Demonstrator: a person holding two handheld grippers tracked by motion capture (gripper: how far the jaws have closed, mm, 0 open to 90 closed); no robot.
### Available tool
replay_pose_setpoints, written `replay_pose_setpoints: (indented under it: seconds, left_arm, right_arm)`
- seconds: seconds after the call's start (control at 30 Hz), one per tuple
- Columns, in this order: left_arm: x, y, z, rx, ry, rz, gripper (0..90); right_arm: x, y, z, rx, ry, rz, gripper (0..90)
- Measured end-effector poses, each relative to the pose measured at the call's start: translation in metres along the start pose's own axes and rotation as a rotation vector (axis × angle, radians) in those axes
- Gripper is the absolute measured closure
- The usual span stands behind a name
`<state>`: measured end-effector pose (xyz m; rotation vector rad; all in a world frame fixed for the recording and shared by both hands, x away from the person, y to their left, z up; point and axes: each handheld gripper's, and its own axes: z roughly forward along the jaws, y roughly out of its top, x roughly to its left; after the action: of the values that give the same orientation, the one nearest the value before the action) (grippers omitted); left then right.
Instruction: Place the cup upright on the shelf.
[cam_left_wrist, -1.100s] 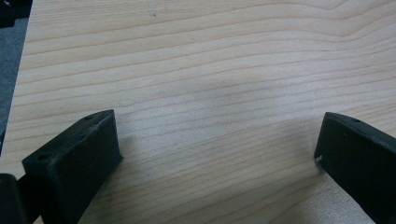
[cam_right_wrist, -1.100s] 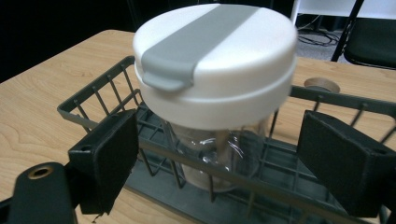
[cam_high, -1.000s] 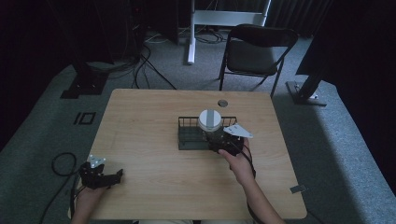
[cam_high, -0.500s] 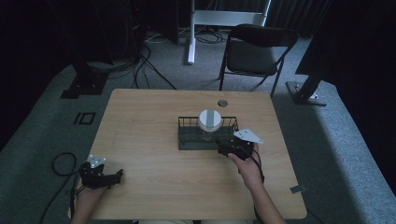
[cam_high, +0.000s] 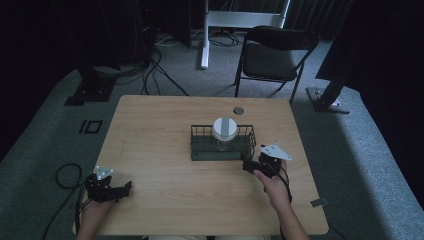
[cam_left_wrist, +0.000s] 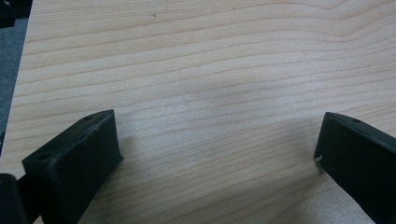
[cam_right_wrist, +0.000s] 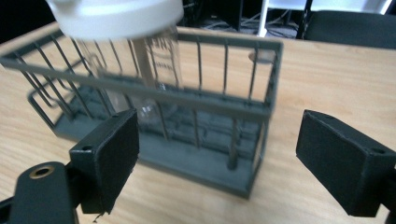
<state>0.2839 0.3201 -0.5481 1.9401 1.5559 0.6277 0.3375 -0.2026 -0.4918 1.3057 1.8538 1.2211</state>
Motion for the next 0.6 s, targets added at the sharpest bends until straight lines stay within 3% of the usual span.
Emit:
replay_pose_setpoints:
  seconds: [0.6]
  left_arm:
    - [0.0, 0.0, 0.0, 0.0, 0.0, 0.0, 0.2]
  right_arm:
    - [-0.032, -0.039, 0.006, 0.11, -0.061, 0.05, 13.0]
